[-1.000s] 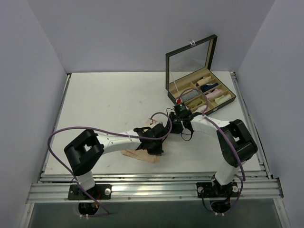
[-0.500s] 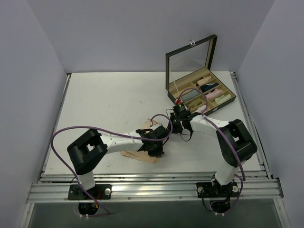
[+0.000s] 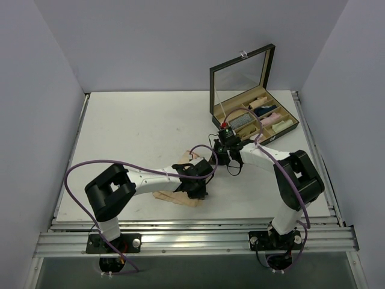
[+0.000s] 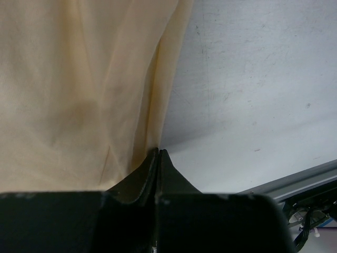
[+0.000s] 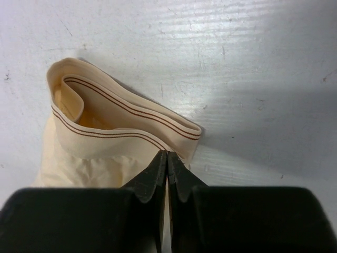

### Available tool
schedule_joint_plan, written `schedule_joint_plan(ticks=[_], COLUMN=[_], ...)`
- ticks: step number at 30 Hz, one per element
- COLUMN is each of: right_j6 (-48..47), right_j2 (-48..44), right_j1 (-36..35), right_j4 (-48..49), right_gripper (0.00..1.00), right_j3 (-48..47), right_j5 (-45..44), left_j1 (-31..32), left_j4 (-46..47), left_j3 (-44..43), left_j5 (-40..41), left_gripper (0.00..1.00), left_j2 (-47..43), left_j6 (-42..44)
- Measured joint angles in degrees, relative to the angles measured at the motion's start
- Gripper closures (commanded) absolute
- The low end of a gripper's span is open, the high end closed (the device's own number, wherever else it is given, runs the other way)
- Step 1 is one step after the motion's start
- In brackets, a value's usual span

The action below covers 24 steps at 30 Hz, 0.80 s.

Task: Roll the underwear
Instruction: Fold the underwear

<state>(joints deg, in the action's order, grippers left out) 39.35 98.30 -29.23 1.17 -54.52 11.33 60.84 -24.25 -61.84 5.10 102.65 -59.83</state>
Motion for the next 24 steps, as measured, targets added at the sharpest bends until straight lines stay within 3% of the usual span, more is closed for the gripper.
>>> schedule_joint_plan(ticks=[7,8,11,24], right_j6=[-1.49,-1.49,-0.96,2.16], right_j2=[1.53,1.79,1.88,1.55], right_j1=[0.44,0.46,0.66,-0.02], right_j4=[-0.66,-0.94,-2.1,-1.7], right_gripper=[1.0,0.87,0.79,0.77], right_j3=[-2.54,-2.71,-2.6,0.66], right_j5=[-0.17,-0.2,-0.5,-0.44], left_j1=[0.22,0.22,0.22,0.24], left_j4=[0.02,0.0,-0.02,-0.11], left_j3=[0.13,0.13,0.13,0.11], left_j5=[0.48,0.48,0.55,0.68], left_gripper=[0.98,0.98,0.98,0.98], left_j2=[-0.11,-0.11,-0.11,-0.11], left_j6=[-0.42,-0.48,-0.72,-1.11])
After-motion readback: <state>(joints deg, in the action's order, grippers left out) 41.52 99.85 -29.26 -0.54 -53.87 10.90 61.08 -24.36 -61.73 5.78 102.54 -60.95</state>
